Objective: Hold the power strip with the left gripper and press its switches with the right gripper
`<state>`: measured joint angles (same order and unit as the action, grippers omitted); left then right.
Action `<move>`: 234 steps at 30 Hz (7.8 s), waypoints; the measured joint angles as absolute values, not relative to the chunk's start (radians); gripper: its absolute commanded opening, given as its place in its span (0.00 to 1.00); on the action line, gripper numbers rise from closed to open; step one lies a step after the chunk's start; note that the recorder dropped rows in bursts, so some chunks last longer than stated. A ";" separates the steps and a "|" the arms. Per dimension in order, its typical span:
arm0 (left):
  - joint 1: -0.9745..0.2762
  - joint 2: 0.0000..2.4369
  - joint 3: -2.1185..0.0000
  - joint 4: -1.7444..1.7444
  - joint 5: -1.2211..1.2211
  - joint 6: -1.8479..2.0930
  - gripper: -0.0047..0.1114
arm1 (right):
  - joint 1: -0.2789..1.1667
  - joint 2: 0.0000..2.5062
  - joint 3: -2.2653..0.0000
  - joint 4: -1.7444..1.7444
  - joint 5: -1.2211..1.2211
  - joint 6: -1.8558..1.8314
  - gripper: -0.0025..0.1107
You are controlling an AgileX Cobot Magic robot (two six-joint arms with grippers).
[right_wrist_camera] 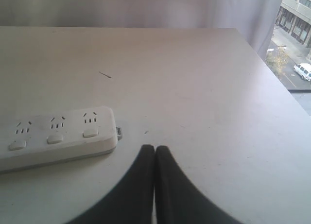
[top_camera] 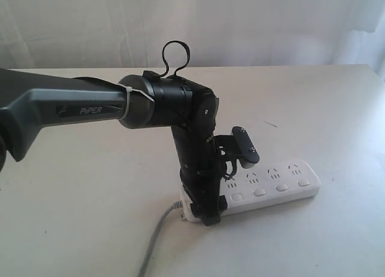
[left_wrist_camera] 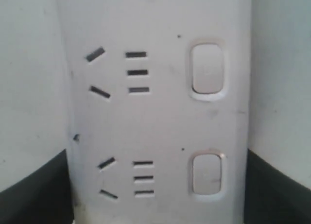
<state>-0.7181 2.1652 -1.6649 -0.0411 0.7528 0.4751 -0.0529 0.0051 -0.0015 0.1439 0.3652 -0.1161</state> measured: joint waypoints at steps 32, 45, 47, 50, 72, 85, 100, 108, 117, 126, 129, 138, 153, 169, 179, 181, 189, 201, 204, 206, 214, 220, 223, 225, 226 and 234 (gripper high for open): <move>-0.583 1.878 -1.304 0.096 0.808 0.733 0.04 | -0.053 0.005 -0.002 0.144 0.365 -0.116 0.02; -0.547 1.819 -1.073 -0.010 0.508 0.789 0.04 | -0.053 0.005 -0.002 0.144 0.365 -0.116 0.02; -0.547 1.819 -1.061 -0.010 0.485 0.798 0.04 | -0.053 0.005 -0.002 0.144 0.365 -0.116 0.02; -0.547 1.817 -1.056 -0.010 0.462 0.817 0.04 | -0.053 0.005 -0.002 0.144 0.365 -0.116 0.02; -0.547 1.815 -1.054 -0.012 0.433 0.837 0.04 | -0.053 0.005 -0.002 0.131 -0.102 -0.346 0.02; -0.547 1.815 -1.054 -0.026 0.426 0.855 0.04 | -0.053 0.003 -0.002 0.133 -0.811 0.014 0.02; -0.547 1.815 -1.054 -0.069 0.426 0.870 0.04 | -0.053 0.002 -0.002 0.340 -1.107 0.366 0.02; -0.547 1.815 -1.054 -0.087 0.426 0.872 0.04 | -0.053 0.002 -0.002 0.353 -1.130 0.678 0.02; -0.547 1.815 -1.054 -0.107 0.494 0.872 0.04 | -0.053 0.113 -0.430 -0.949 -0.751 1.241 0.02; -0.547 1.815 -1.054 -0.107 0.494 0.872 0.04 | -0.053 0.535 -0.877 -1.669 -0.966 1.737 0.02; -0.547 1.815 -1.054 -0.107 0.494 0.872 0.04 | -0.058 0.672 -0.958 -1.724 -1.058 1.801 0.02; -0.547 1.815 -1.054 -0.111 0.496 0.874 0.04 | 0.002 0.916 -0.963 -1.751 -1.036 1.812 0.02; -0.547 1.815 -1.054 -0.112 0.507 0.880 0.04 | 0.595 1.334 -0.796 -1.752 -0.327 1.682 0.02; -0.547 1.815 -1.054 -0.112 0.501 0.907 0.04 | 0.638 1.491 -0.586 -1.748 0.027 1.797 0.02; -0.547 1.815 -1.054 -0.112 0.483 0.913 0.04 | 0.638 1.441 -0.676 -1.731 0.349 1.720 0.02; -0.547 1.815 -1.054 -0.112 0.480 0.915 0.04 | 0.638 1.454 -0.717 -1.674 0.264 1.644 0.02; -0.547 1.815 -1.054 -0.114 0.509 0.916 0.04 | 0.654 1.545 -0.807 -1.152 0.157 1.120 0.02; -0.547 1.830 -1.057 -0.114 0.524 0.914 0.04 | 0.706 1.527 -0.809 -0.040 0.391 0.035 0.02; -0.547 1.844 -1.063 -0.113 0.539 0.907 0.04 | 0.708 1.502 -0.816 0.091 0.400 -0.086 0.02; -0.547 1.851 -1.067 -0.113 0.547 0.906 0.04 | 0.708 1.500 -0.816 0.135 0.430 -0.134 0.02; -0.547 1.855 -1.067 -0.109 0.537 0.900 0.04 | 0.722 1.509 -0.816 0.261 0.408 -0.244 0.02; -0.547 1.855 -1.067 -0.109 0.535 0.884 0.04 | 0.748 1.645 -0.816 0.357 0.349 -0.325 0.02; -0.547 1.855 -1.067 -0.109 0.533 0.871 0.04 | 0.748 1.692 -0.816 0.389 0.325 -0.340 0.02; -0.547 1.855 -1.067 -0.109 0.531 0.869 0.04 | 0.751 1.697 -0.816 0.459 0.309 -0.394 0.02; -0.547 1.855 -1.067 -0.109 0.531 0.866 0.04 | 0.759 1.699 -0.818 0.493 0.307 -0.432 0.02; -0.547 1.855 -1.067 -0.113 0.527 0.862 0.04 | 0.788 1.699 -0.824 0.541 0.306 -0.482 0.02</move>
<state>-0.5466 1.8553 -1.0669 -0.1128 0.5270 0.8616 0.7879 1.6990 -0.8235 0.5408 0.3059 -0.4822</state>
